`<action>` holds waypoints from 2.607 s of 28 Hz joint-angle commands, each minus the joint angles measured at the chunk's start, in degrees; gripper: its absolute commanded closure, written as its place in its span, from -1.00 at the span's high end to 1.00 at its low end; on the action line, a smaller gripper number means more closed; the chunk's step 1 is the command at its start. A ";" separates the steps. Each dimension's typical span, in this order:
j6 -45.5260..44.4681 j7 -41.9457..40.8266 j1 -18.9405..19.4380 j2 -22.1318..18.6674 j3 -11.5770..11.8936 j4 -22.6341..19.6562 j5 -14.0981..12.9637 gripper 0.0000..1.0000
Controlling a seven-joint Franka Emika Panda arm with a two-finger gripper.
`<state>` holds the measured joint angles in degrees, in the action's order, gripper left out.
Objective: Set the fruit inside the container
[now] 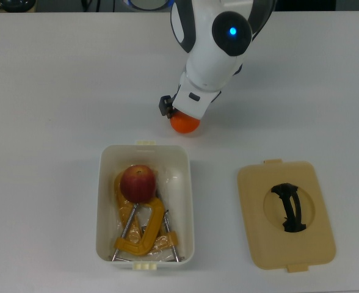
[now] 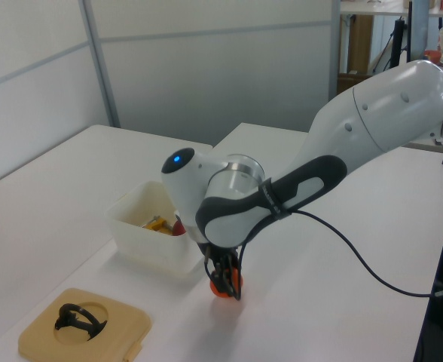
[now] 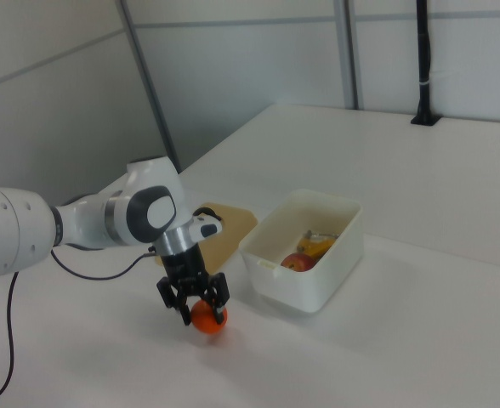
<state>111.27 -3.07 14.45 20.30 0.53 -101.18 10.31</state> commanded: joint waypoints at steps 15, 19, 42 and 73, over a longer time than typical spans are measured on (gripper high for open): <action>0.88 1.41 -9.44 -1.32 0.78 14.07 -9.61 -1.00; 4.55 1.58 -10.41 -0.62 0.78 15.04 -9.87 -1.00; 1.78 2.91 -12.86 -1.49 1.13 14.96 -9.08 1.00; -6.42 -3.25 -17.18 -2.46 1.31 13.99 -6.18 1.00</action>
<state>106.23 -5.27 -2.66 18.48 1.57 -86.42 3.54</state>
